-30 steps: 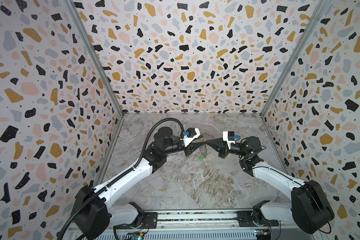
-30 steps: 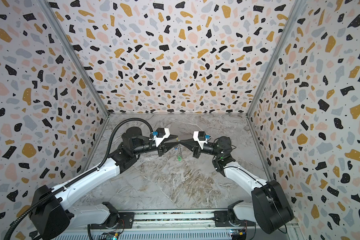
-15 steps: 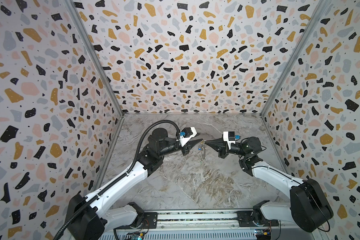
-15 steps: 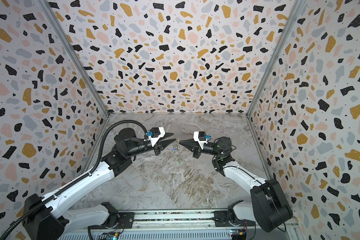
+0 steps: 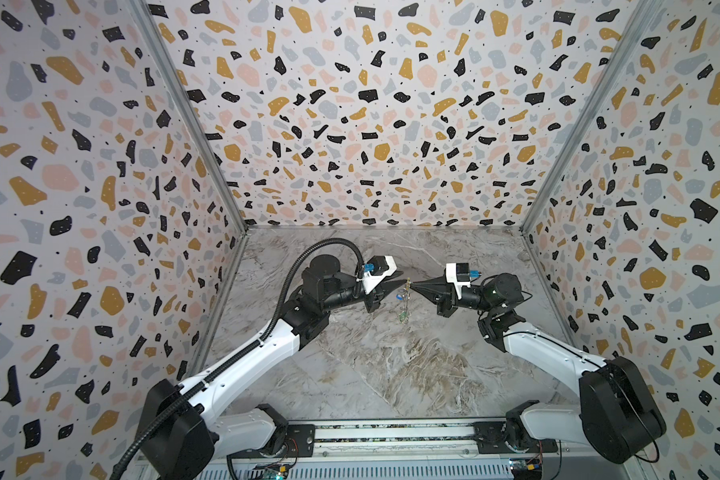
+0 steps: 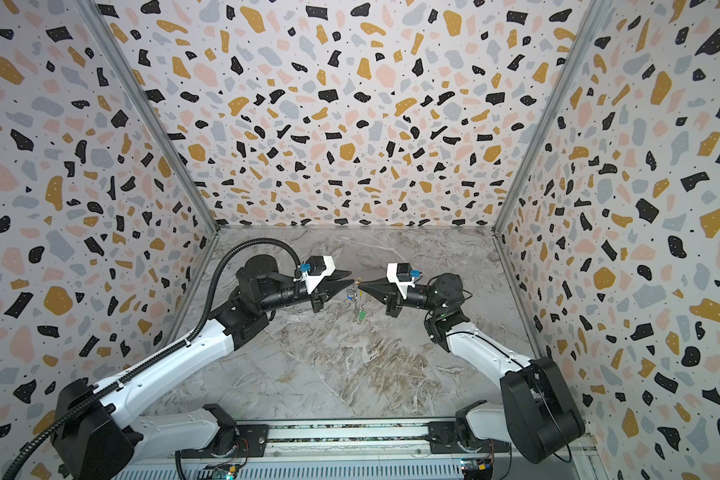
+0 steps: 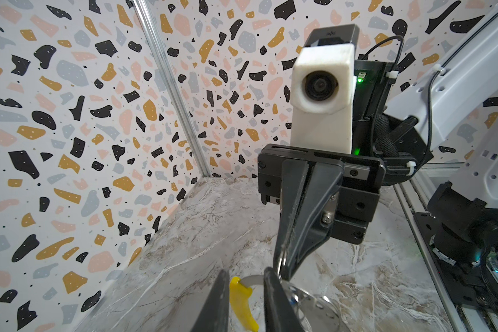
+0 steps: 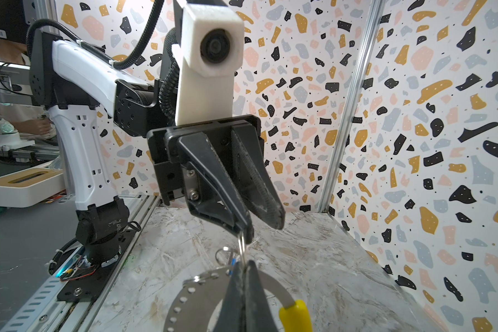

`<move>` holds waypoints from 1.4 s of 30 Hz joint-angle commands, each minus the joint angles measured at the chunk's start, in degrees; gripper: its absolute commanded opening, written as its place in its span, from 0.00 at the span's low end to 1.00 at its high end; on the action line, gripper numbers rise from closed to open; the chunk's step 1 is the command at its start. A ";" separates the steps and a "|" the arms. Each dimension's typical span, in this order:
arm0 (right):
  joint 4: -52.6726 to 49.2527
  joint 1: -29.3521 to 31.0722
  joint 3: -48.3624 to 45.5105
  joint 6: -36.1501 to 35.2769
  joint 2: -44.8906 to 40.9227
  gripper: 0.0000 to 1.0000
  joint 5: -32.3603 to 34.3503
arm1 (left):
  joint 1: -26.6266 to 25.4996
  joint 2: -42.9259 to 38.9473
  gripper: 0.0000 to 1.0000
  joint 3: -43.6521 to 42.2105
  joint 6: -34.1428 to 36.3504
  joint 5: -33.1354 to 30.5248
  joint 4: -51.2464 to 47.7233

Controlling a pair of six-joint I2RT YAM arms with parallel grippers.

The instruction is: Remove the keys from the keyring

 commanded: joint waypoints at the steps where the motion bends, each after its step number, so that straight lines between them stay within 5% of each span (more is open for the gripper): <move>1: 2.90 -0.16 2.48 1.14 -0.10 0.00 0.00 | 0.06 0.12 0.27 0.21 0.29 0.37 0.26; 7: 3.63 -0.82 2.02 2.02 -0.29 0.00 0.20 | 0.94 -3.31 0.32 -2.14 0.20 -3.15 2.71; 25: 4.50 -0.91 1.71 2.82 0.06 0.00 -0.15 | 0.76 0.07 0.25 -0.75 -2.07 4.03 4.17; 42: 5.57 -0.87 1.51 3.62 1.04 0.00 -1.54 | 0.67 0.94 0.17 -0.49 -3.08 4.17 6.15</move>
